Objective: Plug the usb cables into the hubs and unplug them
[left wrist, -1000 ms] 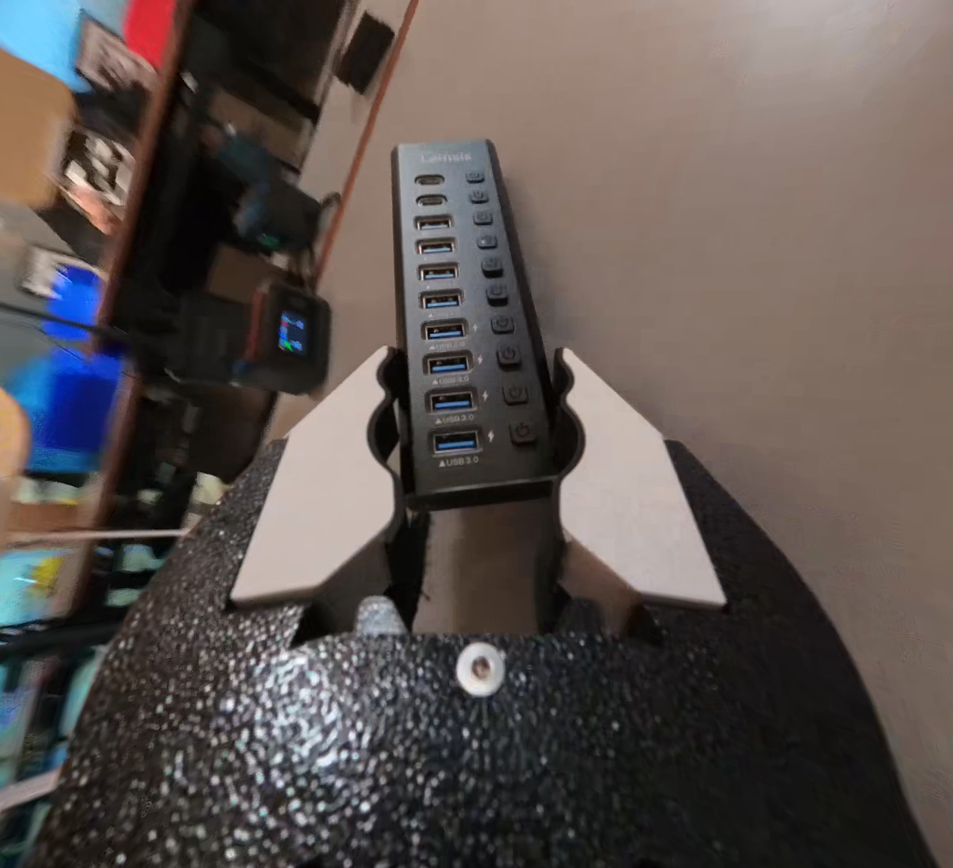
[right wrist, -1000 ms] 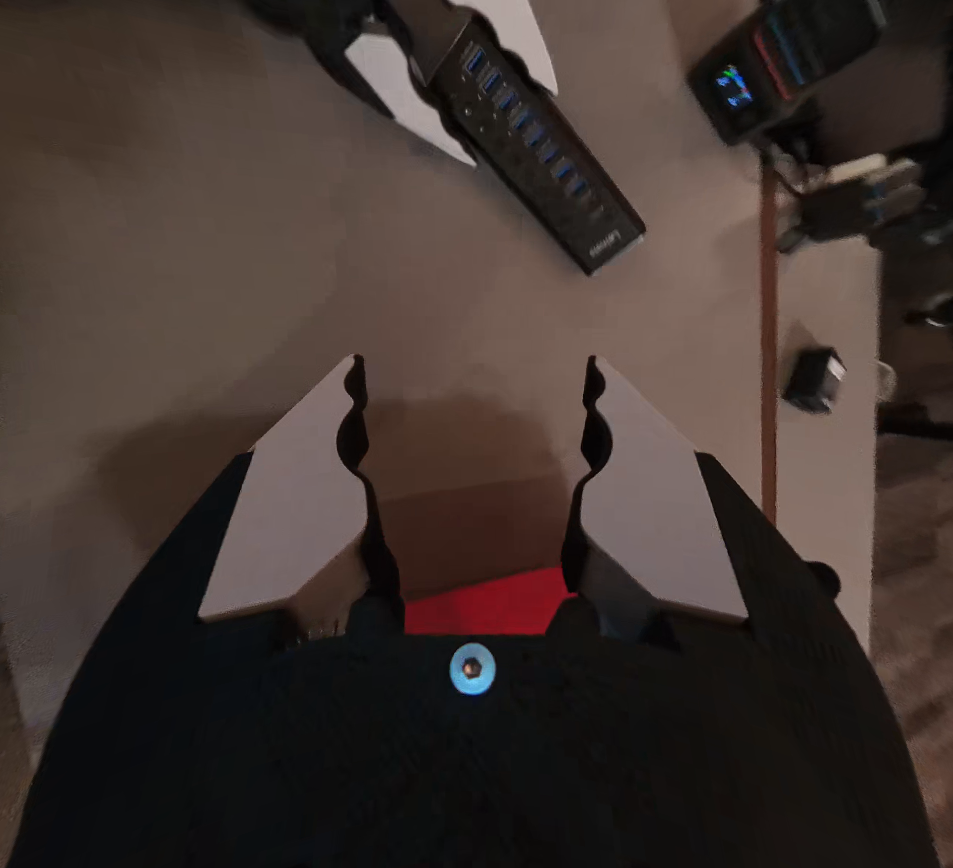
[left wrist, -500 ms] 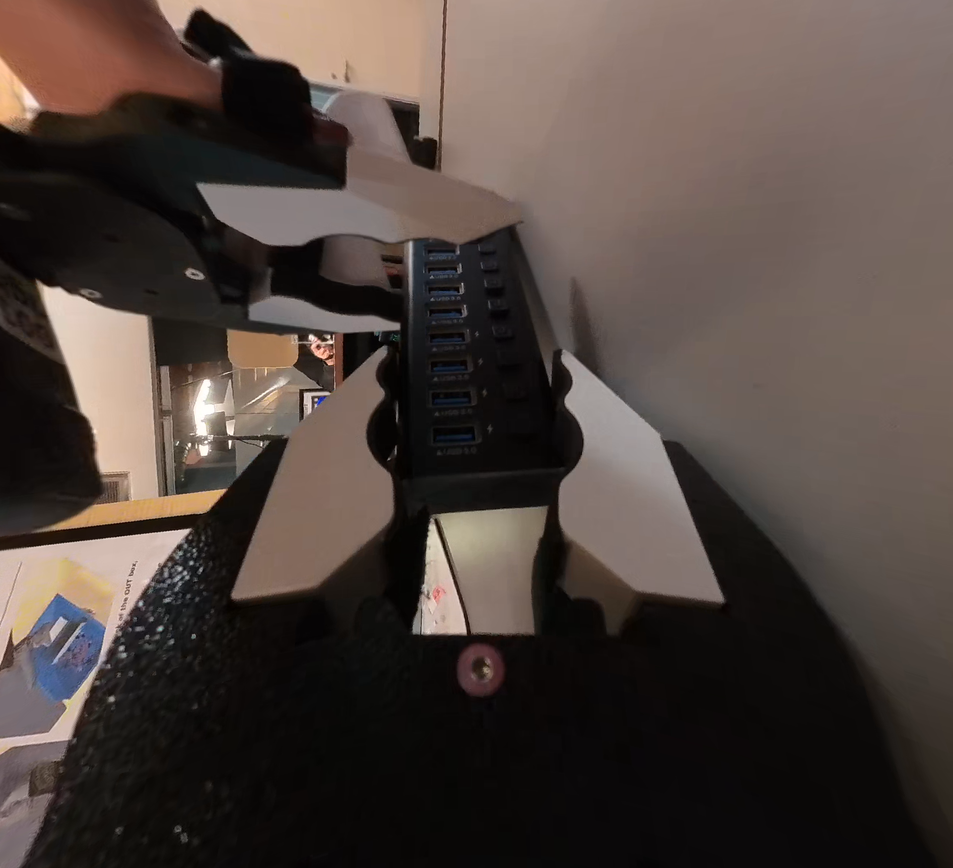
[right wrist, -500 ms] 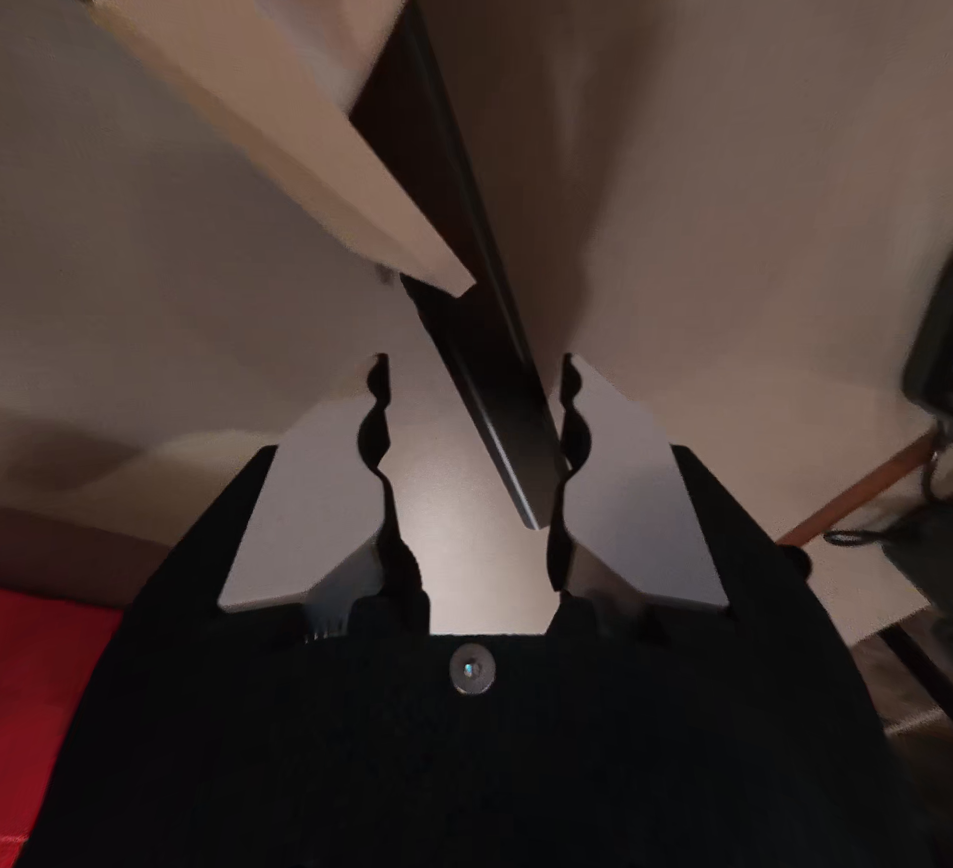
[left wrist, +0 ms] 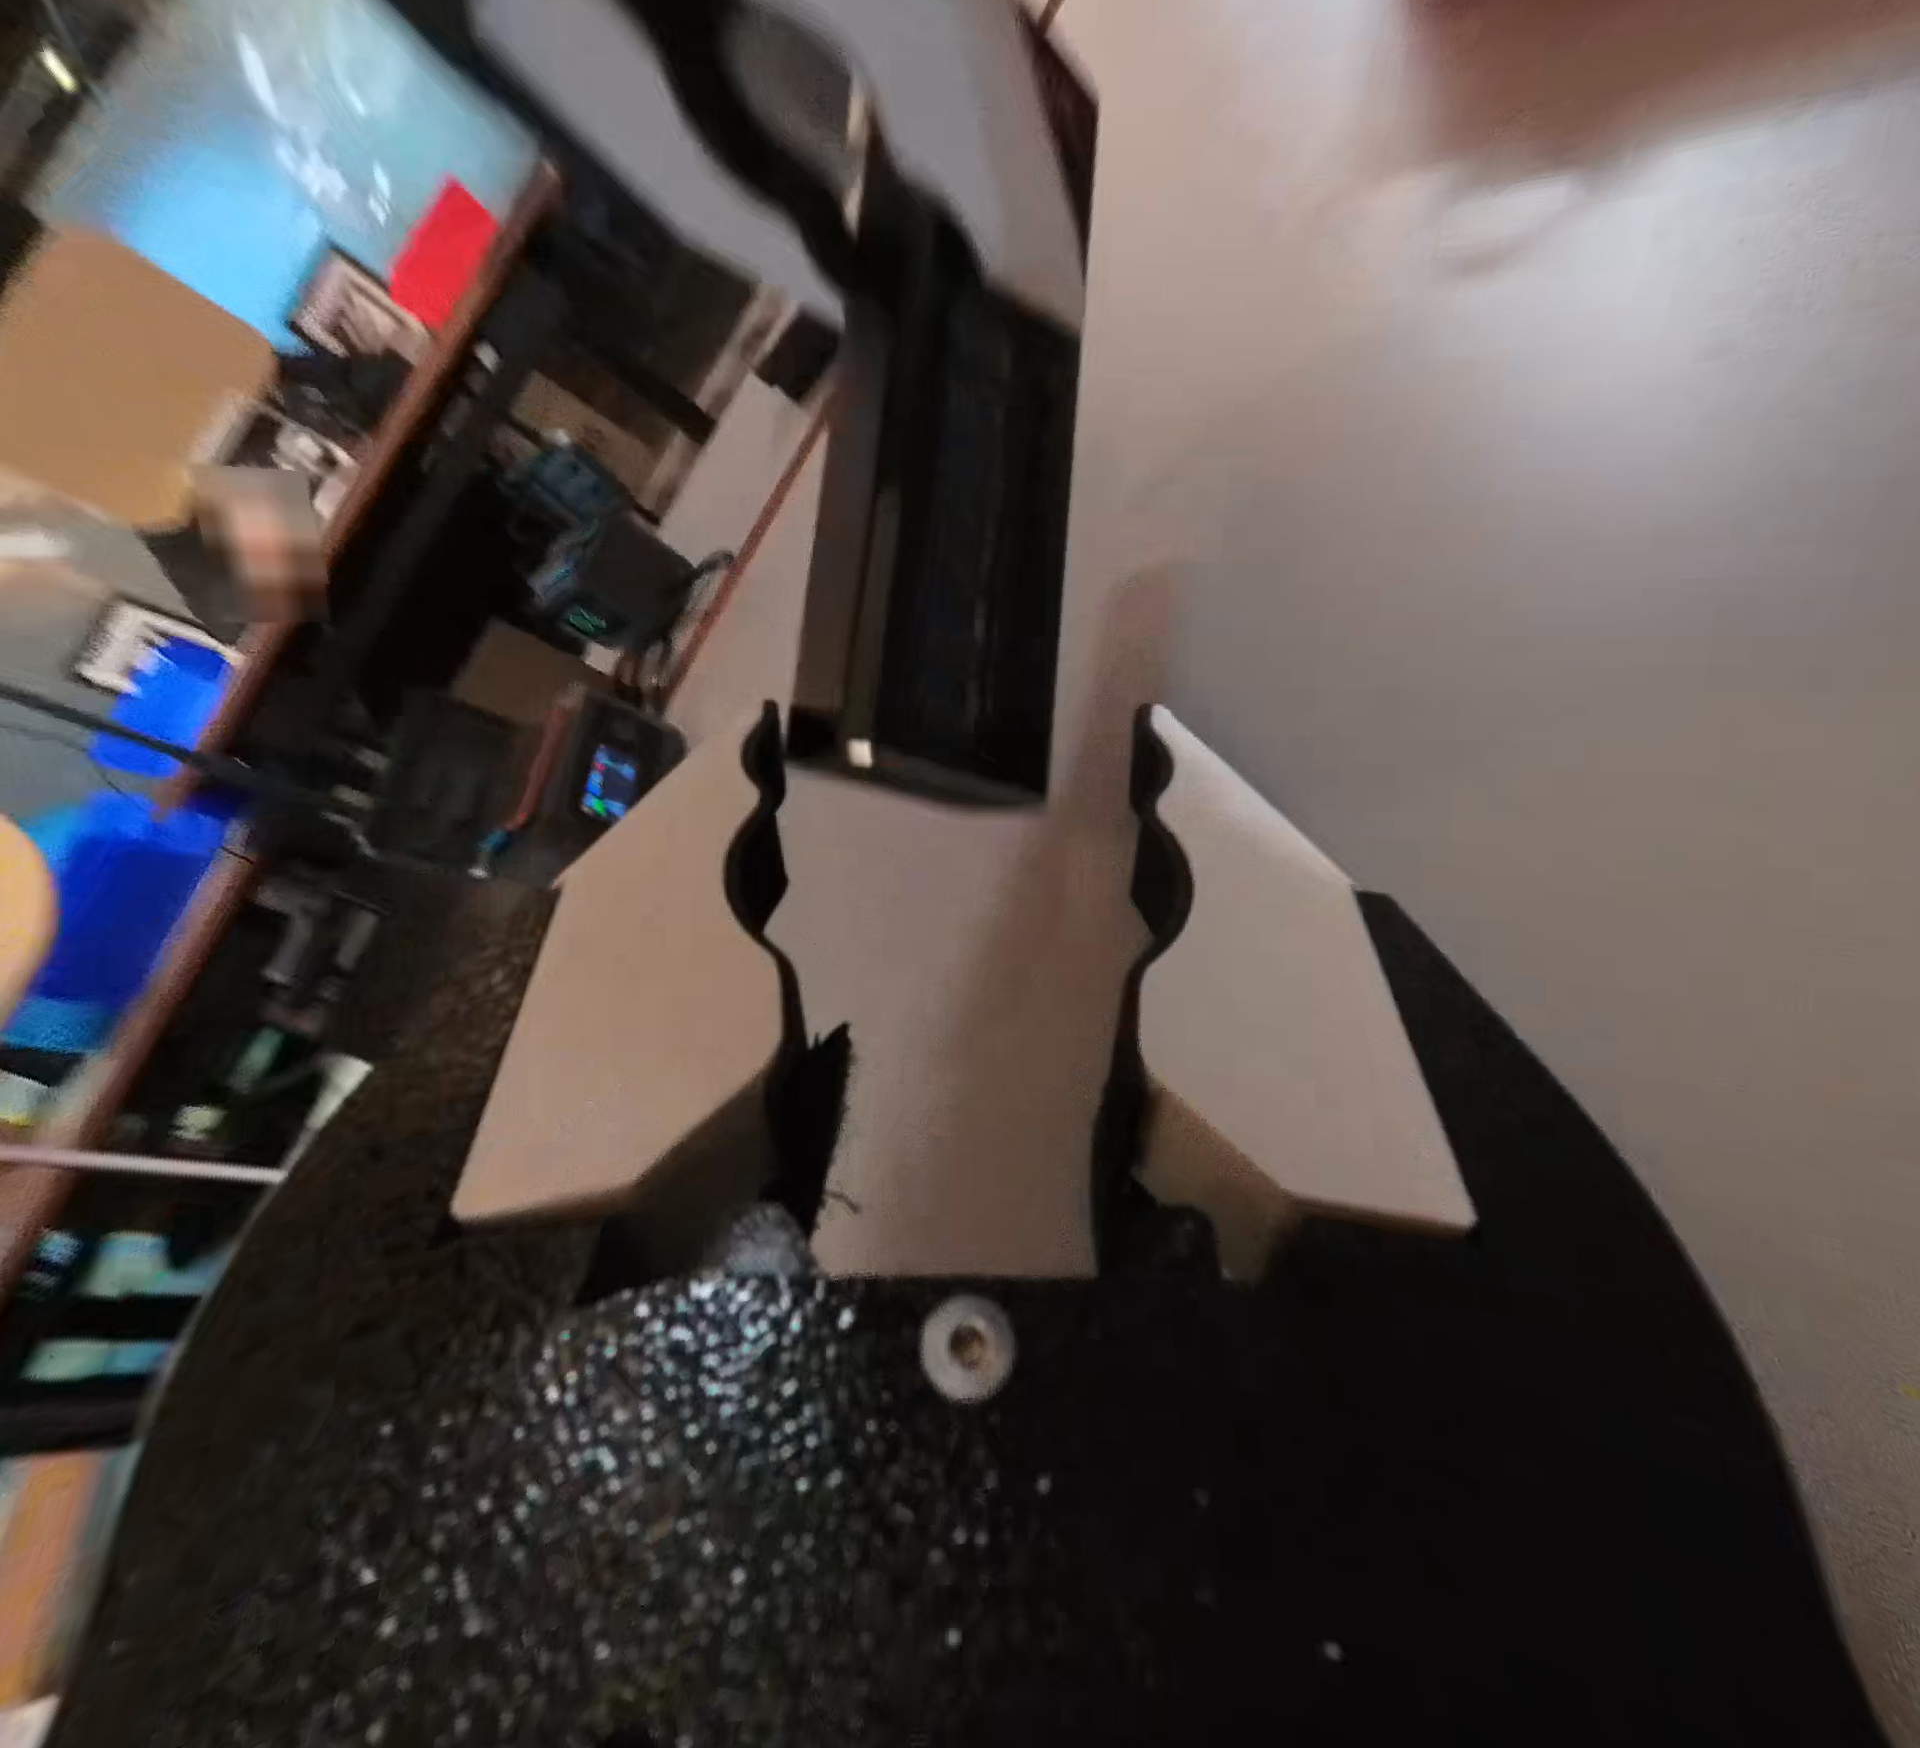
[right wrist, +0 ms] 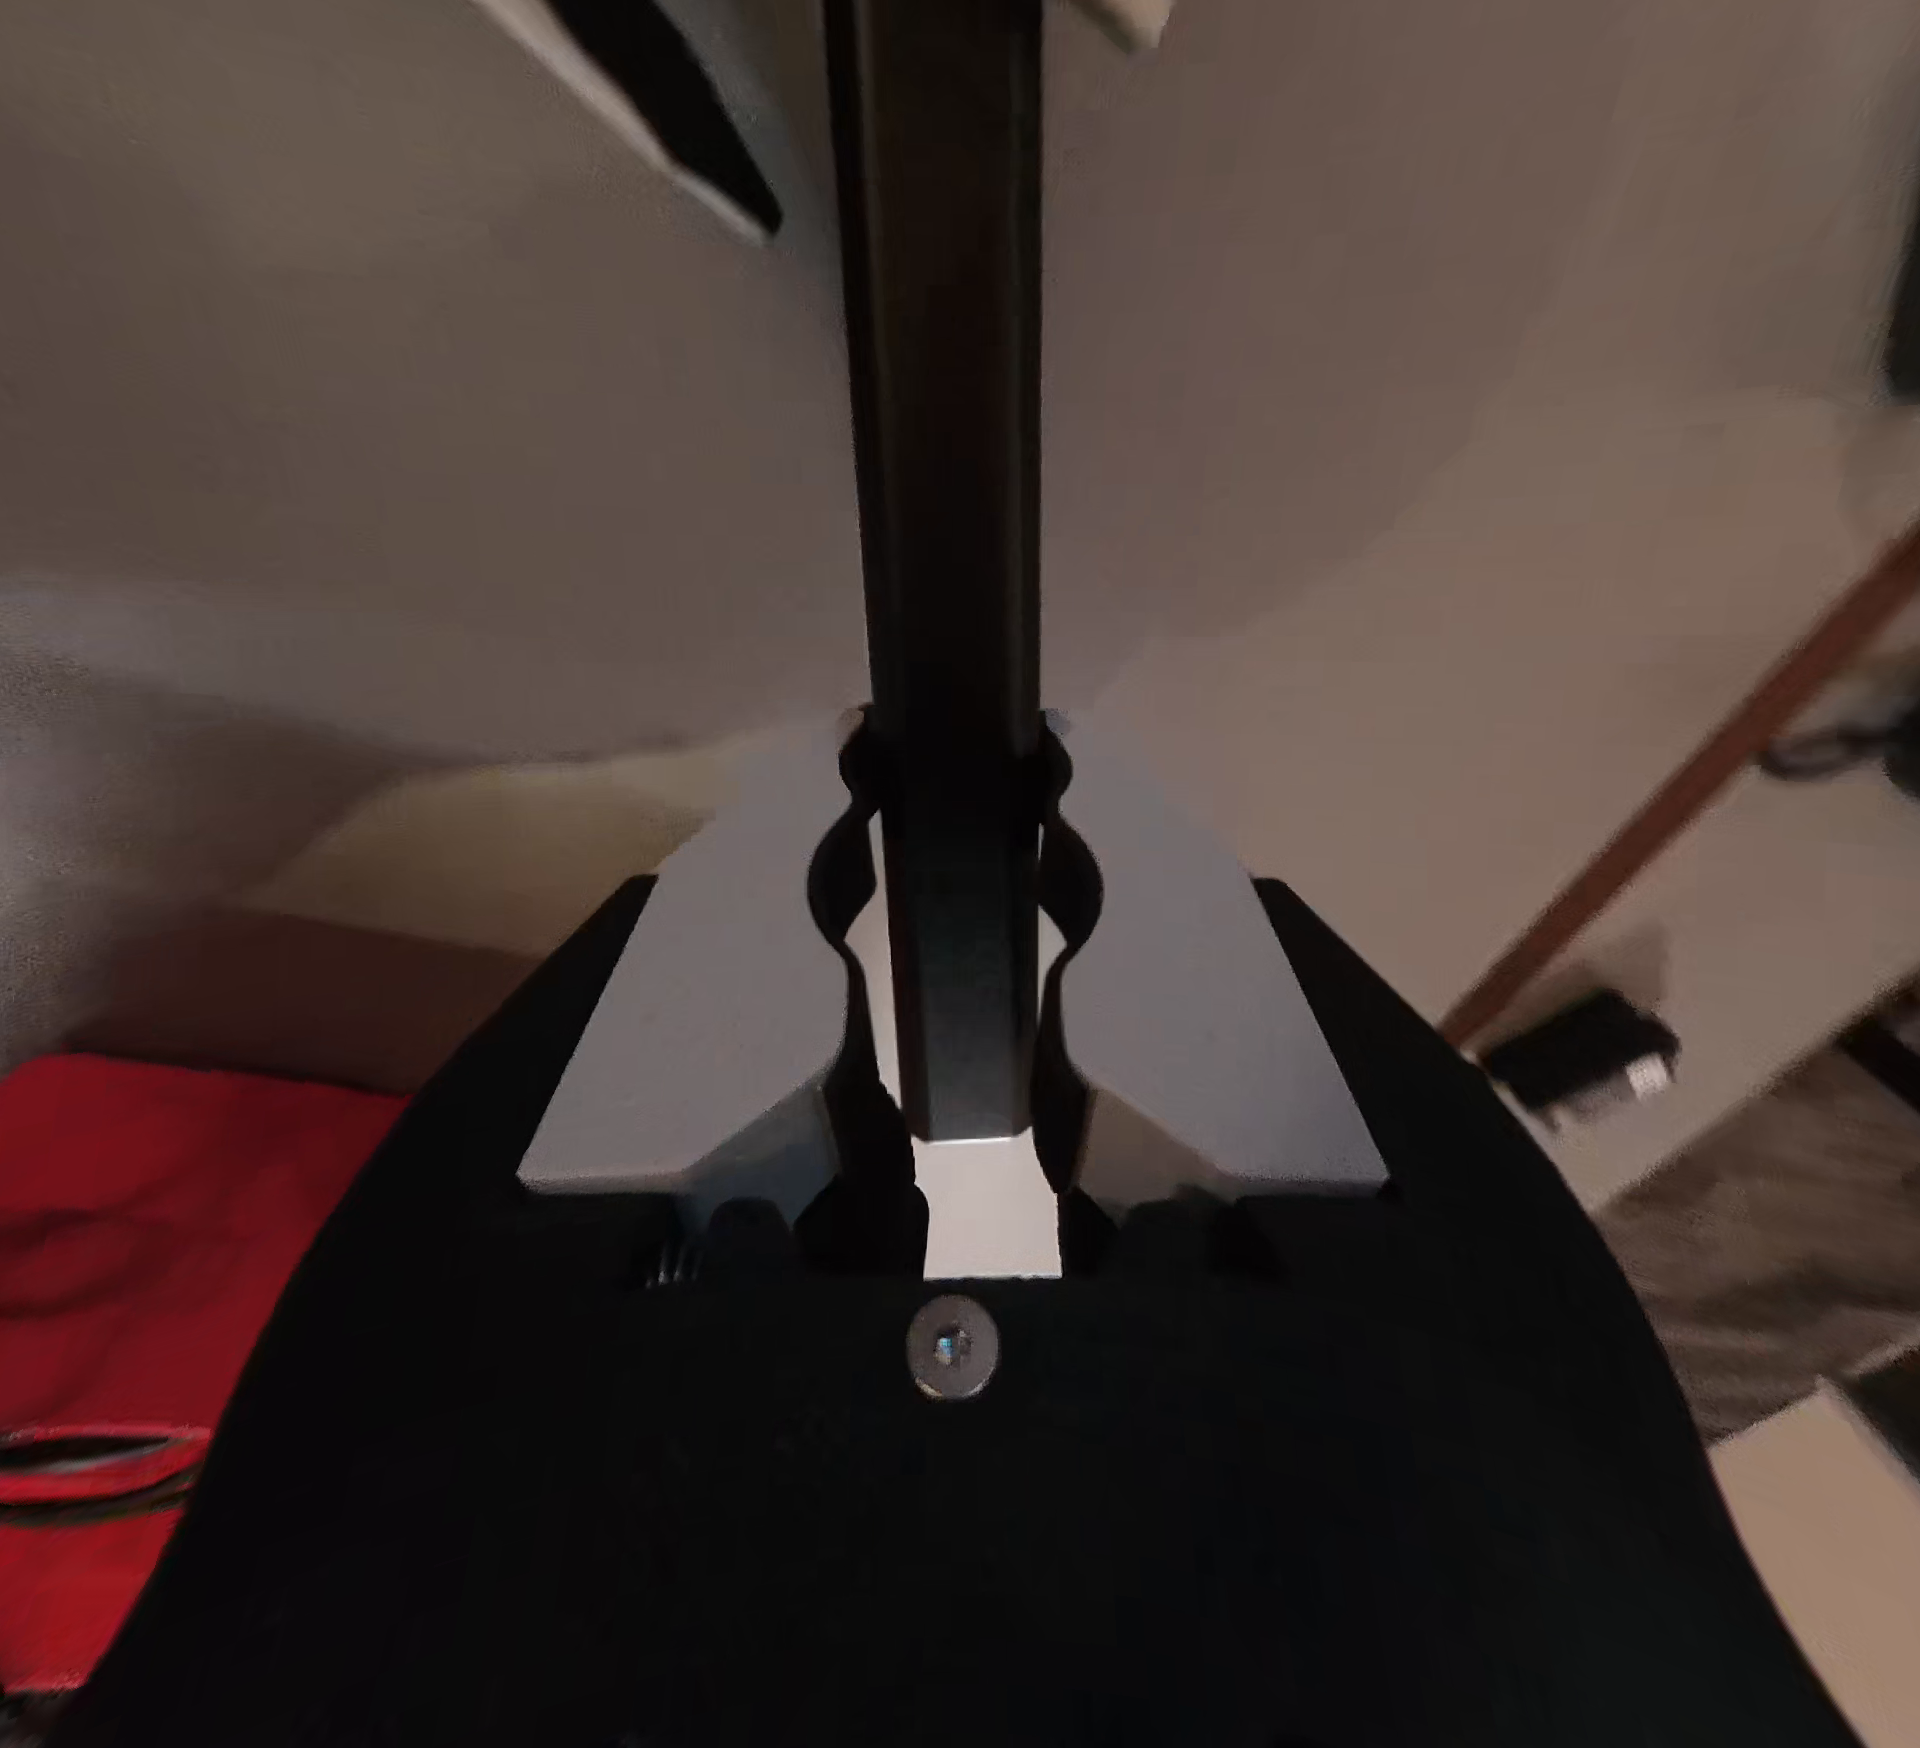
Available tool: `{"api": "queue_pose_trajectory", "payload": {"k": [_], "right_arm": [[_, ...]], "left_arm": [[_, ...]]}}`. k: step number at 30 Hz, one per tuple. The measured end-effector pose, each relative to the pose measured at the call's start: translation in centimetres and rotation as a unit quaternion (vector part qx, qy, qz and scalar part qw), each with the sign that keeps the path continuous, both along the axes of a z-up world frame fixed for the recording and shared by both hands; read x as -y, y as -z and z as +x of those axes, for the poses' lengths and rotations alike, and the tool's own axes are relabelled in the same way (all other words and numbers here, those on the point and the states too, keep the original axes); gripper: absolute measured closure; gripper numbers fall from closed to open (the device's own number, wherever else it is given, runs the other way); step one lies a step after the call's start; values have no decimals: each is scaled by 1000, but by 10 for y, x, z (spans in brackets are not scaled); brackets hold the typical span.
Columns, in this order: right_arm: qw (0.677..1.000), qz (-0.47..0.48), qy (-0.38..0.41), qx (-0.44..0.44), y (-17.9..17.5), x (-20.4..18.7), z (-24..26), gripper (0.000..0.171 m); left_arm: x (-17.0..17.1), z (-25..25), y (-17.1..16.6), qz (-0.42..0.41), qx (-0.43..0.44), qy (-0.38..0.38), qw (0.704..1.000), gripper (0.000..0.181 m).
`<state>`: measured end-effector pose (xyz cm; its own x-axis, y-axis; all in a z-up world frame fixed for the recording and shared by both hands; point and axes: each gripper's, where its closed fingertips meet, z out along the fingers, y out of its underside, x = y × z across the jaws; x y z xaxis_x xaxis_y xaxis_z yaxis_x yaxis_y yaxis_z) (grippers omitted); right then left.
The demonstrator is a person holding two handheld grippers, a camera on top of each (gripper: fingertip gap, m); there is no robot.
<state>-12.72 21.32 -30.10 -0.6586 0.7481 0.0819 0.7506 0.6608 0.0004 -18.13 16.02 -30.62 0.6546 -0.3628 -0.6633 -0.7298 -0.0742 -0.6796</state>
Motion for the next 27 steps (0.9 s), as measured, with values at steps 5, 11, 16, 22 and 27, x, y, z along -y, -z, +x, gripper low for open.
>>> {"api": "queue_pose_trajectory", "payload": {"k": [5, 11, 16, 22, 27], "right_arm": [[997, 39, 35, -63, -62, -11, 47, 146], [979, 118, 104, -131, -138, -34, 125, 146], [959, 177, 191, -115, -158, -69, 207, 146], [941, 187, 278, -55, -127, -103, 290, 146], [942, 133, 308, -21, -82, -103, 316, 145]], "left_arm": [[-5, -9, 15, -73, 67, -42, 994, 109], [-5, -2, 16, -91, 107, -42, 989, 103], [4, 29, -2, -98, 215, 11, 972, 94], [4, 32, -4, -109, 250, 16, 962, 89], [5, 29, -5, -110, 255, 14, 961, 88]]}}
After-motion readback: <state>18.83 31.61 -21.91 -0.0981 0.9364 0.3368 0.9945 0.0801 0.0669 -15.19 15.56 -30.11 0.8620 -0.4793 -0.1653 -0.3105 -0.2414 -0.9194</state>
